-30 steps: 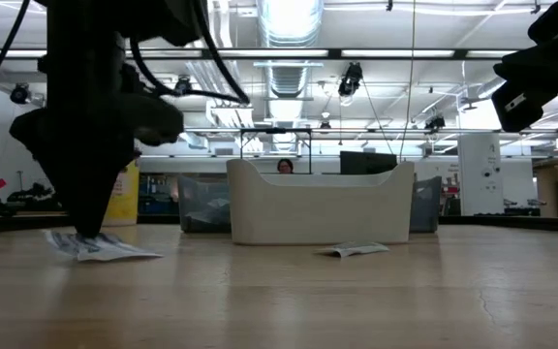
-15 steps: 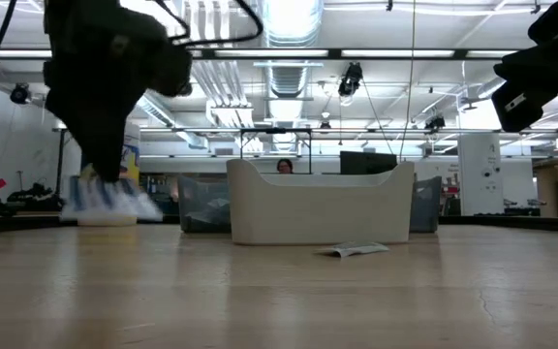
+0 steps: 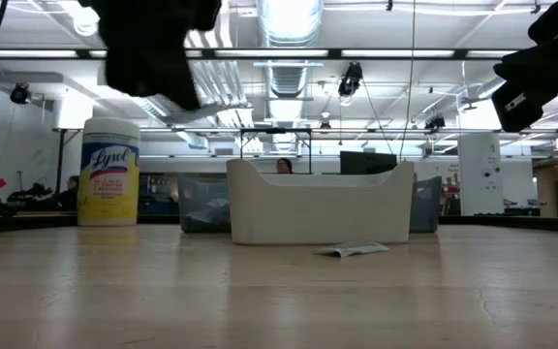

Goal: Pick & Place First Aid Supplies
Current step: Put the blue bandage into the white bin

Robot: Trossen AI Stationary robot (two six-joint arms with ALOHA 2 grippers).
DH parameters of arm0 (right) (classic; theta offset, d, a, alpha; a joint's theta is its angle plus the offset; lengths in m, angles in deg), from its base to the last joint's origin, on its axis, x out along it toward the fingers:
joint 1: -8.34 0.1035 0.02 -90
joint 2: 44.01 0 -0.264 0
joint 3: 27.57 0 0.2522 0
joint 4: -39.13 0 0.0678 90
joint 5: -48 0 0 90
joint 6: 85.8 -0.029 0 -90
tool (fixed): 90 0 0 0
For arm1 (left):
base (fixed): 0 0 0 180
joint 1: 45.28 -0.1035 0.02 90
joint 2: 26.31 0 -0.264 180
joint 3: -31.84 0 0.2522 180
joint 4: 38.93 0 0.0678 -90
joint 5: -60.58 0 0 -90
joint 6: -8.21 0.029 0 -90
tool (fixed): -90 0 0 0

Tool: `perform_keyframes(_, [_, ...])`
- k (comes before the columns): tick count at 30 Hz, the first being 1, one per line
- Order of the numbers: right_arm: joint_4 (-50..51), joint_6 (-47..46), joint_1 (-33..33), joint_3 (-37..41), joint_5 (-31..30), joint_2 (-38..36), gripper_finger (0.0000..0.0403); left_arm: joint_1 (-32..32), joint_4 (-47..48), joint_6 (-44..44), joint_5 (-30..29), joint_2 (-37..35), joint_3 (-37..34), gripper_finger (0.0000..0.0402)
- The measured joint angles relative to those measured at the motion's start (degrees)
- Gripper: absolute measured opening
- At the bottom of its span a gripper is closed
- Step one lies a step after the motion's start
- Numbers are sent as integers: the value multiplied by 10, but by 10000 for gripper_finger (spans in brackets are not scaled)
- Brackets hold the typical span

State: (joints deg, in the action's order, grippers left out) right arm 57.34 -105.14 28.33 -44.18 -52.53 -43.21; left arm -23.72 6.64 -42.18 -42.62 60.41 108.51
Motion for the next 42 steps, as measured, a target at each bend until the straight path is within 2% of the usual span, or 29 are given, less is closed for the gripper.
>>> perform_keyframes(9, [0,-1,0,0,-1,0,43,-3,-163,60,-138,-15,0,0])
perform_keyframes(13, [0,-2,0,0,-1,0,43,-12,-211,13,-190,-15,0,0])
perform_keyframes(17, [0,-2,0,0,-1,0,43,-20,-217,-56,-231,-15,3,0])
perform_keyframes(29, [0,-1,0,0,-1,0,43,-47,-218,-172,-288,-11,19,0])
perform_keyframes(42, [0,0,0,0,-1,0,43,-76,-203,-205,-292,-10,19,0])
